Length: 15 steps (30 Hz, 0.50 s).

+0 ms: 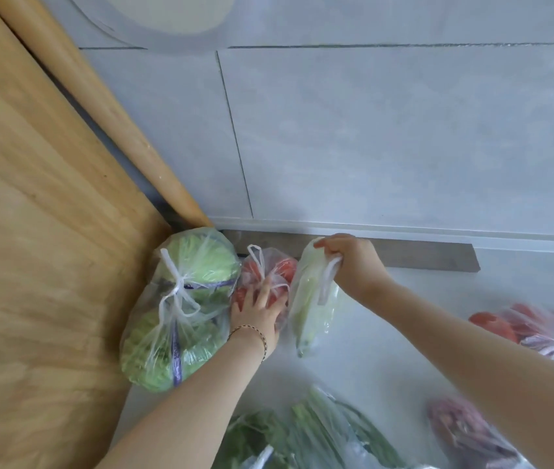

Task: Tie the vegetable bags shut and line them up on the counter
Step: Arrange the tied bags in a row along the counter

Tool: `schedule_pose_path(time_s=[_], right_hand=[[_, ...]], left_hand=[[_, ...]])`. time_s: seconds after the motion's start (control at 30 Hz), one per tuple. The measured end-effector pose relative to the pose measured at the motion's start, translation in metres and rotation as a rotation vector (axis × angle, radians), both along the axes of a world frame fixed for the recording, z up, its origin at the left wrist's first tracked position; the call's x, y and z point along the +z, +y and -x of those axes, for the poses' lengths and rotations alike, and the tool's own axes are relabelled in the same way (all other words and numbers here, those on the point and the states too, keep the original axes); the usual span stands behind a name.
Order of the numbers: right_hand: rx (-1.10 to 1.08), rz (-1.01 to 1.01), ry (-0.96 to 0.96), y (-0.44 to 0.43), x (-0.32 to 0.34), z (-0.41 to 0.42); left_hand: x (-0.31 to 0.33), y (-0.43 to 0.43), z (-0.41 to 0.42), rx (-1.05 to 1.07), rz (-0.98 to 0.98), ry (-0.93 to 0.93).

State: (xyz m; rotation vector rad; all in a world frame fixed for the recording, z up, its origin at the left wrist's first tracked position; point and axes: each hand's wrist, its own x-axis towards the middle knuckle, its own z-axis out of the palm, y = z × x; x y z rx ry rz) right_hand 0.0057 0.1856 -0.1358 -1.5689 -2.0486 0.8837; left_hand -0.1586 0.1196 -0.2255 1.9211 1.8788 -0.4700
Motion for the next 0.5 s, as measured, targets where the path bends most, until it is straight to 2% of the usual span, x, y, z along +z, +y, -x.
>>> schedule_pose_path(time_s=[0.2, 0.3, 0.4, 0.5], right_hand=[[-0.040, -0.039, 0.056, 0.013, -0.011, 0.018], [0.034, 0.000, -0.023, 0.012, -0.008, 0.019], [-0.007, 0.025, -0.083, -0.011, -0.004, 0.007], [-0.113, -0.136, -0.208, -0.067, -0.008, -0.011]], left_hand=[[-0.002, -0.001, 0.005, 0.021, -0.015, -0.036], [-0.004, -0.002, 0.005, 0.035, -0.012, -0.058], [0.004, -0.006, -0.002, 0.136, -0.155, -0.192], [0.020, -0.013, -0.015, 0.219, -0.391, -0.269]])
